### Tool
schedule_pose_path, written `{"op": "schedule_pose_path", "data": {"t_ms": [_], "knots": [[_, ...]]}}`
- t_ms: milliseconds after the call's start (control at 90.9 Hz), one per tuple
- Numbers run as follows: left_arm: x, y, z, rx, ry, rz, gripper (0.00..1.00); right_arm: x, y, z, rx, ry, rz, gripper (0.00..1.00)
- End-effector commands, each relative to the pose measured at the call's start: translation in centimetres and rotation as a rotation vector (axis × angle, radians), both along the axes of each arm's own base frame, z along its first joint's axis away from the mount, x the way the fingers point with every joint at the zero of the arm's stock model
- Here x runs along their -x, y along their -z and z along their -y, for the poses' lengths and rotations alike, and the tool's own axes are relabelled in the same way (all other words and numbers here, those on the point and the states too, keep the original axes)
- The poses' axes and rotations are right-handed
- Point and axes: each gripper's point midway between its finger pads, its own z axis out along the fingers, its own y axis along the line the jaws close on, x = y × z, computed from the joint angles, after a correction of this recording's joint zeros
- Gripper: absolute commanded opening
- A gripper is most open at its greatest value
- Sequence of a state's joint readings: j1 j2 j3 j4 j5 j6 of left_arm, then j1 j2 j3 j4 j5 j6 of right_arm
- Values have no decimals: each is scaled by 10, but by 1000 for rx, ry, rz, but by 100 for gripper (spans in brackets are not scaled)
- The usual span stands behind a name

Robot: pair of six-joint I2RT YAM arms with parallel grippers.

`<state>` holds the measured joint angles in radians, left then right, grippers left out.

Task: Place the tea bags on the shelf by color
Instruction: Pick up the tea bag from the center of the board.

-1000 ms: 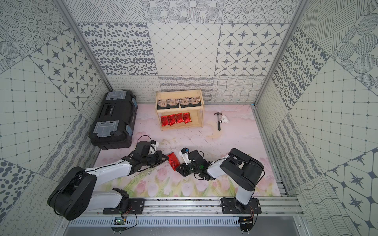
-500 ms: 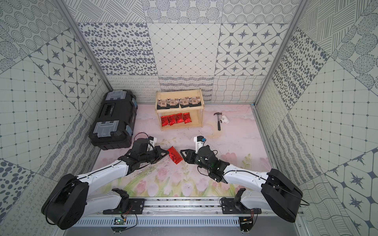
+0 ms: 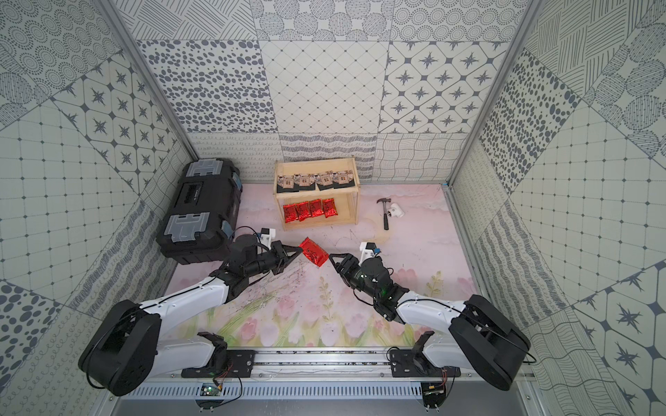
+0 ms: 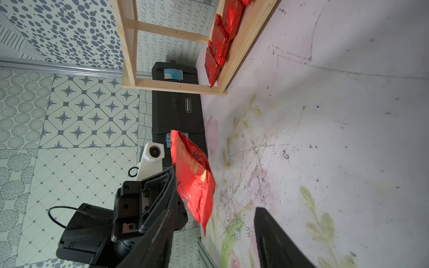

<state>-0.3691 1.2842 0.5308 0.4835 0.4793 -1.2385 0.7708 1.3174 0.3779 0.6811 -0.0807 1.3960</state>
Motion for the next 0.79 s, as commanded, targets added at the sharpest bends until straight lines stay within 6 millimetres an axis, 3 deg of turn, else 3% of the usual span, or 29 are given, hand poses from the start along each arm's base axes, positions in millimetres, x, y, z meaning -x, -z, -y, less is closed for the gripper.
{"op": "schedule_pose_path", "data": {"t_ms": [0, 242, 418, 627, 781], "knots": [[-6, -47, 11, 163, 38, 90, 0, -3, -42, -20, -152, -80, 95, 57], [-1, -53, 14, 208, 61, 102, 0, -9, -55, -22, -163, -78, 147, 27], [0, -54, 14, 208, 69, 109, 0, -10, -58, -24, -167, -82, 158, 20], [1, -54, 15, 206, 79, 109, 0, -11, -60, -24, -190, -83, 167, 0], [3, -53, 15, 201, 81, 109, 0, -11, -58, -22, -183, -74, 163, 0]]}}
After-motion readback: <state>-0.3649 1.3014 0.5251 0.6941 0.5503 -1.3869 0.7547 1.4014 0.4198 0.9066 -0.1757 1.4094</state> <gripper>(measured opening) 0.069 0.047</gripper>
